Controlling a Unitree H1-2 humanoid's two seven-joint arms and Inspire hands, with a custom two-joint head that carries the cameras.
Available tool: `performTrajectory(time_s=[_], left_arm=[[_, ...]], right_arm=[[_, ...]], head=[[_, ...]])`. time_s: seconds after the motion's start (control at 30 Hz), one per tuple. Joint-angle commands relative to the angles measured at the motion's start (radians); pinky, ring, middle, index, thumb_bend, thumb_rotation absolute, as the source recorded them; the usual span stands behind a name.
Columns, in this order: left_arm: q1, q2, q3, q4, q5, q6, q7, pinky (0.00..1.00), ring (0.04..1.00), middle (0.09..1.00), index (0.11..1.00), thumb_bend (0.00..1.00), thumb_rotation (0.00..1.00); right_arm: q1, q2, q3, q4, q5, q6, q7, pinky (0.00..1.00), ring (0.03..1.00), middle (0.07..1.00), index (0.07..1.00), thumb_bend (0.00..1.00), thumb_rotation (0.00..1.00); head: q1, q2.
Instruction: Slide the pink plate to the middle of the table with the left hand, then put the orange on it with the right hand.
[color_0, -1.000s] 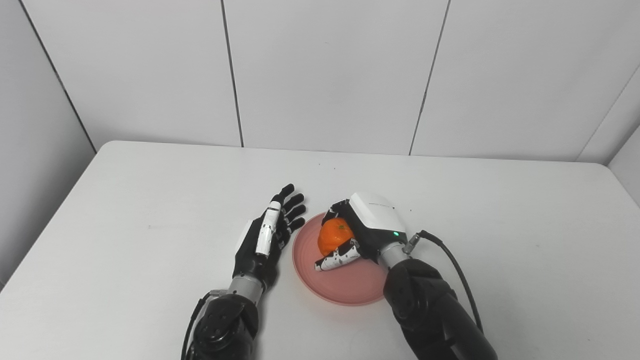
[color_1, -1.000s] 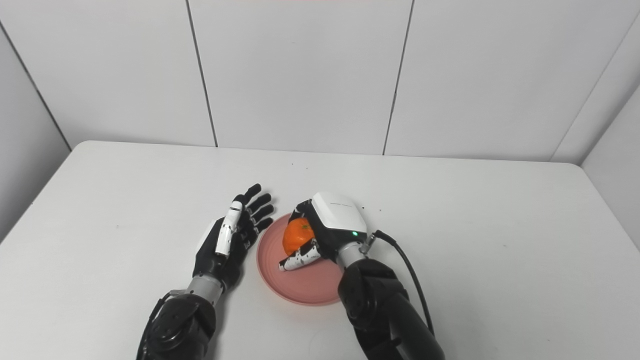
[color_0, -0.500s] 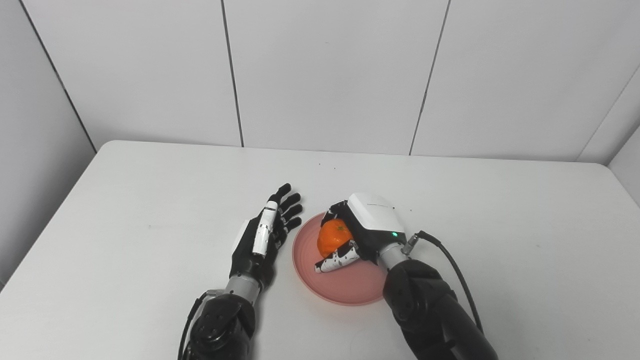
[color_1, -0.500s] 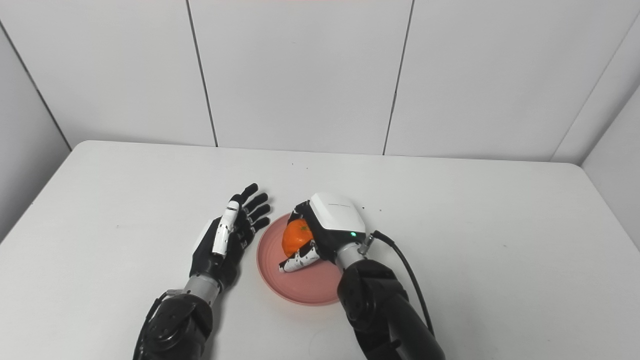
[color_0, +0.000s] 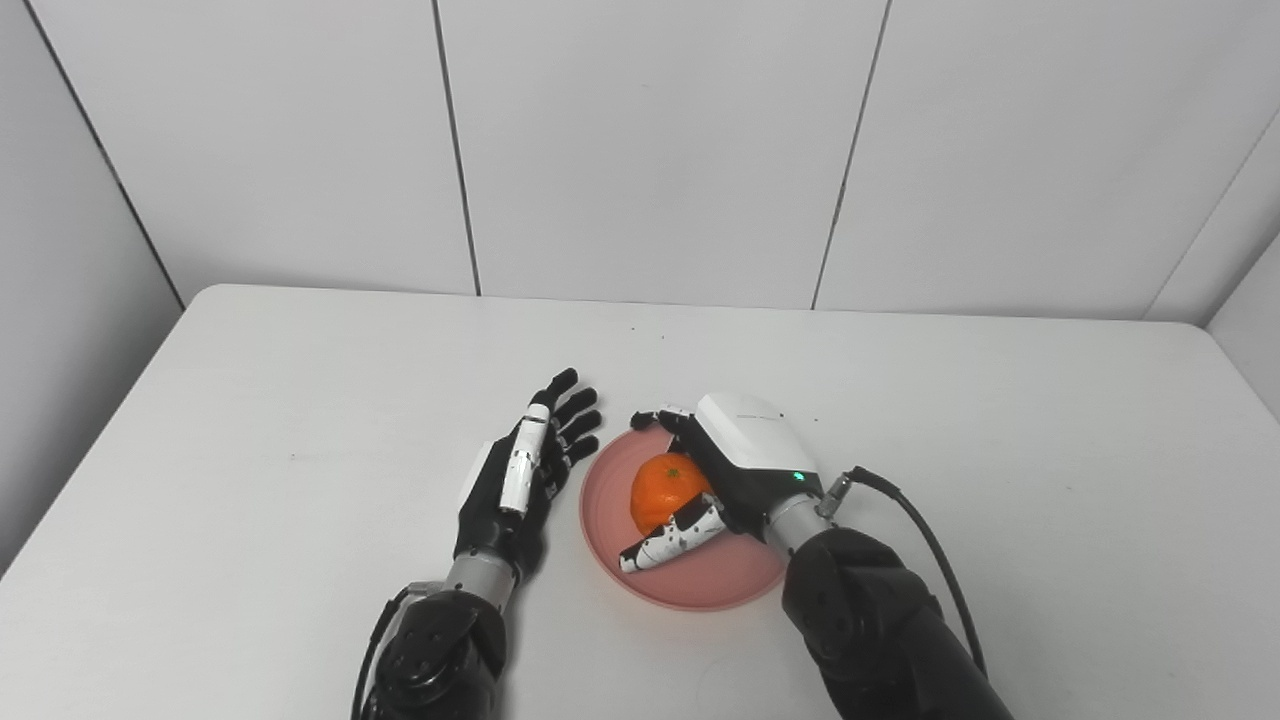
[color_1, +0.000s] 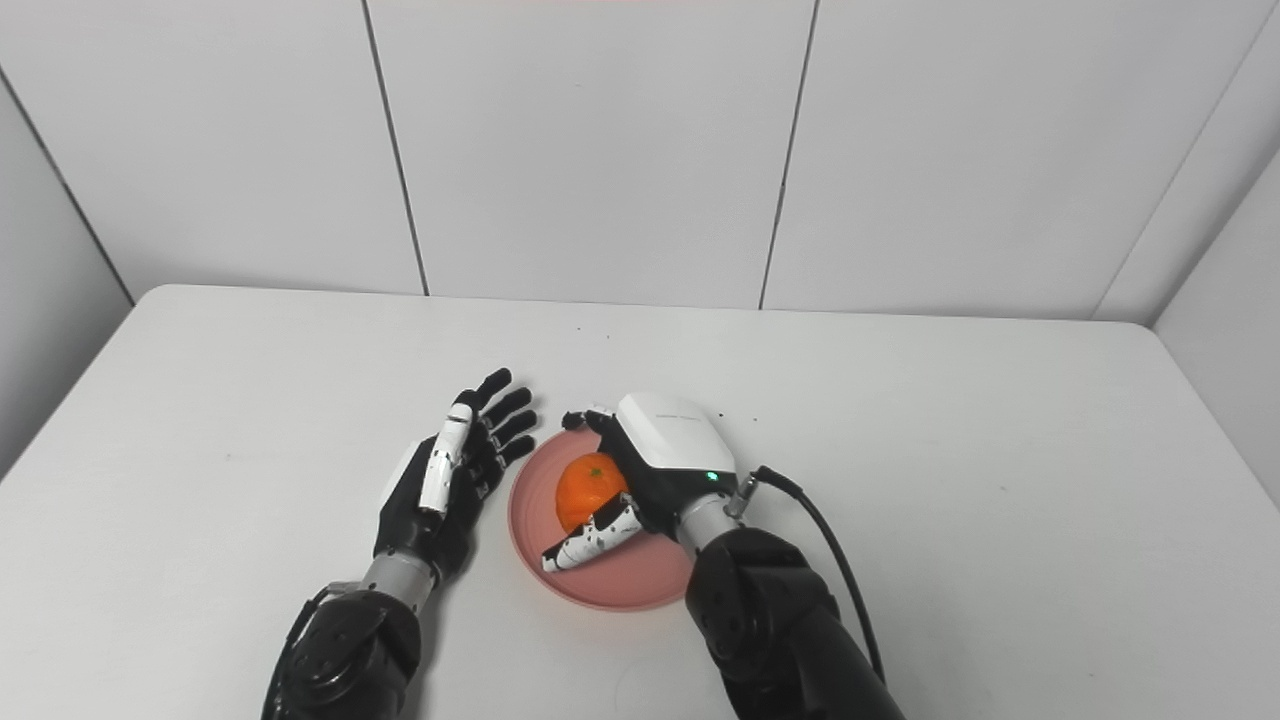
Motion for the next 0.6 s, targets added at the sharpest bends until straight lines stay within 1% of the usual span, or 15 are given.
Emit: performTrajectory(time_s=[0.0,0.03,0.07,0.1,0.13,0.23,0.3,0.4,0.43,0.57], left_arm=[[-0.009,-0.003,0.000,-0.002,0.003,-0.003,0.004,0.87,0.874,0.880,0.881,0.37,1.00],[-0.010,-0.002,0.001,0.001,0.003,-0.005,0.003,0.87,0.872,0.879,0.880,0.37,1.00],[-0.010,-0.002,0.001,0.002,0.003,-0.006,0.003,0.86,0.872,0.880,0.880,0.37,1.00],[-0.011,-0.002,0.001,0.003,0.003,-0.005,0.004,0.86,0.872,0.880,0.880,0.37,1.00],[-0.011,-0.002,0.002,0.003,0.003,-0.004,0.004,0.86,0.872,0.880,0.880,0.37,1.00],[-0.012,-0.002,0.002,0.002,0.003,-0.001,0.005,0.86,0.871,0.879,0.879,0.37,1.00],[-0.012,-0.001,0.003,0.003,0.002,-0.002,0.003,0.85,0.872,0.880,0.880,0.37,1.00],[-0.012,0.000,0.003,0.007,0.001,-0.010,0.001,0.86,0.874,0.882,0.882,0.37,1.00],[-0.012,0.001,0.003,0.008,0.001,-0.011,0.000,0.86,0.874,0.882,0.883,0.37,1.00],[-0.011,0.001,0.004,0.005,-0.003,0.000,0.000,0.86,0.877,0.886,0.885,0.37,1.00]], right_arm=[[-0.018,-0.005,-0.015,-0.057,-0.002,-0.002,-0.001,0.35,0.511,0.614,0.833,1.00,0.39],[-0.017,-0.009,-0.017,-0.071,-0.002,-0.003,0.006,0.40,0.575,0.675,0.849,1.00,0.40],[-0.017,-0.012,-0.018,-0.080,-0.002,-0.003,0.011,0.49,0.665,0.760,0.863,1.00,0.42],[-0.017,-0.016,-0.023,-0.089,0.004,-0.003,0.015,0.57,0.730,0.814,0.875,1.00,0.42],[-0.017,-0.018,-0.026,-0.095,0.009,-0.004,0.019,0.64,0.790,0.858,0.889,1.00,0.43],[-0.017,-0.027,-0.043,-0.112,0.035,-0.008,0.031,0.77,0.878,0.919,0.937,1.00,0.45],[-0.016,-0.029,-0.053,-0.115,0.049,-0.015,0.029,0.81,0.908,0.944,0.962,1.00,0.47],[-0.013,-0.034,-0.066,-0.118,0.071,-0.028,0.016,0.85,0.925,0.959,0.978,1.00,0.49],[-0.012,-0.037,-0.071,-0.118,0.078,-0.033,0.011,0.86,0.930,0.965,0.987,1.00,0.50],[-0.012,-0.042,-0.087,-0.120,0.095,-0.048,-0.016,0.87,0.933,0.968,0.994,1.00,0.53]], head=[[0.001,-0.001],[0.002,0.000],[0.002,0.000],[0.001,0.000],[0.001,0.000],[-0.003,0.000],[-0.004,-0.001],[-0.007,-0.003],[-0.007,-0.003],[-0.011,-0.004]])
